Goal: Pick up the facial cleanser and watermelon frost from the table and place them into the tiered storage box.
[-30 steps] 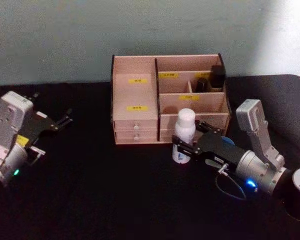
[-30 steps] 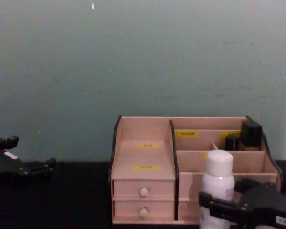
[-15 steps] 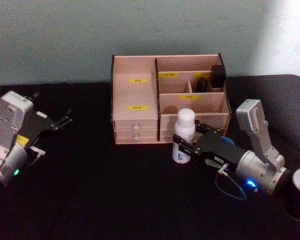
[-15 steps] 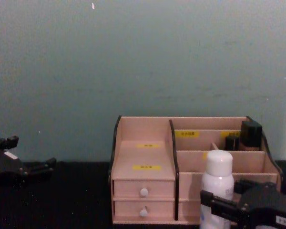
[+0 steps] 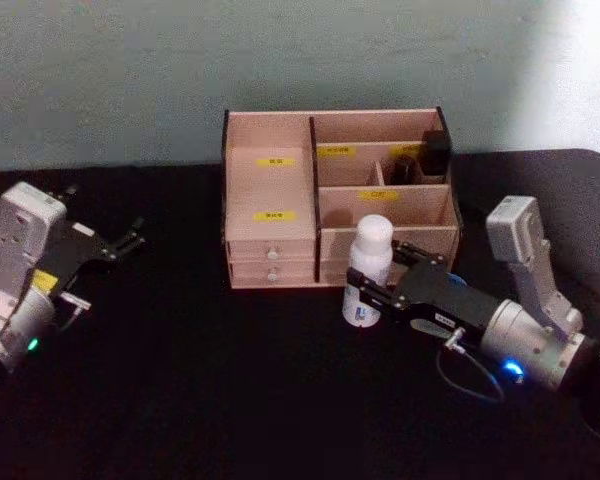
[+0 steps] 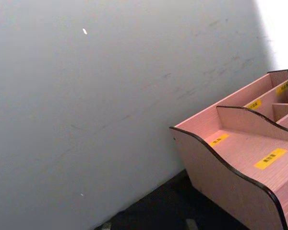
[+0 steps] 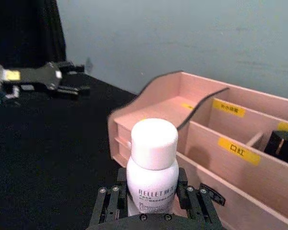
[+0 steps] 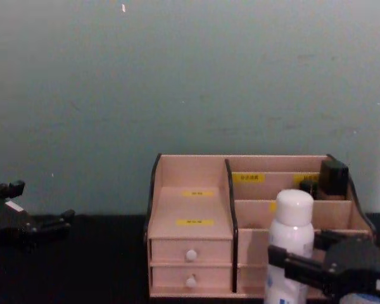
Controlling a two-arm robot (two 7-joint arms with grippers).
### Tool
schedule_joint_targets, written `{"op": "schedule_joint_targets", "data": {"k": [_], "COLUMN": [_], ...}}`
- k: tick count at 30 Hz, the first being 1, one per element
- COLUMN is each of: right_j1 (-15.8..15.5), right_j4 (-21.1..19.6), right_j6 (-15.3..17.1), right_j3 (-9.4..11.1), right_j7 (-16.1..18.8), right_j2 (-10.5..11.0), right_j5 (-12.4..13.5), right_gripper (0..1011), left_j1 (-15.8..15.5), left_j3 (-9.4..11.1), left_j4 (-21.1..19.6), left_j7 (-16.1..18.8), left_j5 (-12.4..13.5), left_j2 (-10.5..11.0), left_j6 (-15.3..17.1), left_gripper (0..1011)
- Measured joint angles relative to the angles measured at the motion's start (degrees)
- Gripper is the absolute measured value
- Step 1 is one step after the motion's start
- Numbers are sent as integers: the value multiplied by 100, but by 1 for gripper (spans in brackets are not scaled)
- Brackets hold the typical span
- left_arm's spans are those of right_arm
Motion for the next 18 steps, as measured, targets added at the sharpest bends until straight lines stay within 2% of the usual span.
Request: {"op": "schedule_joint_targets", "data": {"k": [6,12,18], "right_j1": [-83,19,252], "right_j4": [-390,-624,-607], "right_j6": [132,156,94], "right_j3": [104,210,226], "right_j7": [174,173,22], "right_j2": [155,139,22], "right_j5": [397,717,796], "right_gripper": [593,593,593], "left_j1": [0,0,0], "left_j3": [0,0,0], "left_j4": [0,0,0], "left_j7": [0,0,0], "left_j5": [0,0,0], "left_j2": [0,0,0], "left_j6": [0,0,0], "left_gripper": [1001,1001,1001]}}
